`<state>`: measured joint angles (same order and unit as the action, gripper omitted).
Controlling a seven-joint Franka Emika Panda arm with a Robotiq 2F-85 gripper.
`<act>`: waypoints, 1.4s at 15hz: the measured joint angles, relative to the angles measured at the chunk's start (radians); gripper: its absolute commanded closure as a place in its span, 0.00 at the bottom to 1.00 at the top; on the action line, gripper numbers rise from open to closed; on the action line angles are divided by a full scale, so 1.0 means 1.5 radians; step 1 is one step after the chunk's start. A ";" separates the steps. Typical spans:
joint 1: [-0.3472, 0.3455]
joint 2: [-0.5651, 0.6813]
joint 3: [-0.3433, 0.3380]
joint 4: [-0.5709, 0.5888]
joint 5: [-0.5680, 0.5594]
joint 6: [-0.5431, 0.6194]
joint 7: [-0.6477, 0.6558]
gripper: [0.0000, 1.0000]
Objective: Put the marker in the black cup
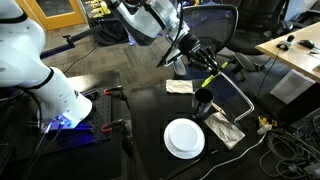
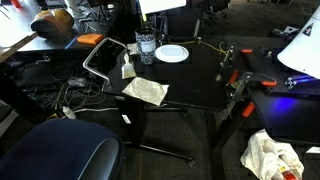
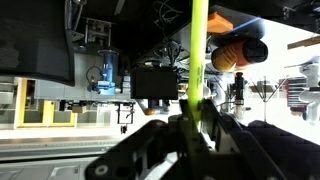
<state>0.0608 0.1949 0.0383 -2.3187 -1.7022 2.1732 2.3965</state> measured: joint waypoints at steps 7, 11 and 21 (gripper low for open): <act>-0.001 0.057 0.000 0.024 0.000 -0.028 0.018 0.95; -0.001 0.080 0.000 0.036 0.000 -0.030 0.018 0.95; 0.000 0.130 0.004 0.055 0.000 -0.063 0.036 0.95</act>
<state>0.0607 0.3893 0.0448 -2.2367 -1.7024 2.0789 2.4508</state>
